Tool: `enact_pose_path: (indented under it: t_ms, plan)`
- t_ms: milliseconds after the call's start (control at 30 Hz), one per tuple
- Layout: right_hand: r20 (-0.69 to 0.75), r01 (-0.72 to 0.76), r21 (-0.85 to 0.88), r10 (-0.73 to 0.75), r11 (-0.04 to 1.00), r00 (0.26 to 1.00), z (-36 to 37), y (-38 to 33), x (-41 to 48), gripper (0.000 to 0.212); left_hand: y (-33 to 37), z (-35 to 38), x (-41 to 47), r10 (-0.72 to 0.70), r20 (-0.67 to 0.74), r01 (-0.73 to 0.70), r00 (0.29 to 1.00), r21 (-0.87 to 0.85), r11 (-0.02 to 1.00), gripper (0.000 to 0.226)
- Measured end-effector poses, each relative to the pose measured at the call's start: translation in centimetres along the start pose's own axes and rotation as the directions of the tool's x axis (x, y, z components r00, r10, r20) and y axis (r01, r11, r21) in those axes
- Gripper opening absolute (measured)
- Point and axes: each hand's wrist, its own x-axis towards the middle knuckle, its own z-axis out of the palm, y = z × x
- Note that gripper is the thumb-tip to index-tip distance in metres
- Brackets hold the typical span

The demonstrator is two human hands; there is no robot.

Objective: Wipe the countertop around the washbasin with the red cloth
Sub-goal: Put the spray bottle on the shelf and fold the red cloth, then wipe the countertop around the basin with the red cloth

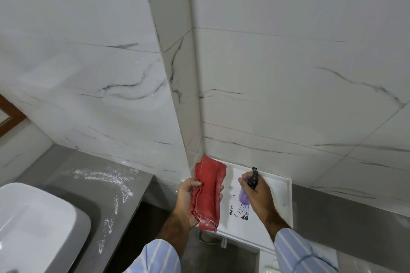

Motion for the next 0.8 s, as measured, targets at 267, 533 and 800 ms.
enact_pose_path:
  t_ms: [267, 533, 800]
  plan:
    - [-0.077, -0.140, -0.072, 0.134, 0.988, 0.988, -2.6, 0.4, -1.6, 0.102, 0.1, -0.6, -1.8, -0.009, 0.008, 0.009, 1.000, 0.016, 1.000, 0.075]
    - [0.218, -0.427, 0.141, 0.393, 0.893, 0.893, 2.7, -3.0, -10.4, 0.069, 1.7, -3.3, -7.8, -0.016, 0.142, 0.001, 0.990, 0.106, 0.994, 0.077]
    - [0.737, -0.573, 0.209, 0.257, 0.792, 0.625, 17.6, -13.7, -2.9, 0.063, 10.5, -10.3, -14.1, -0.035, 0.235, -0.019, 0.971, 0.224, 0.974, 0.060]
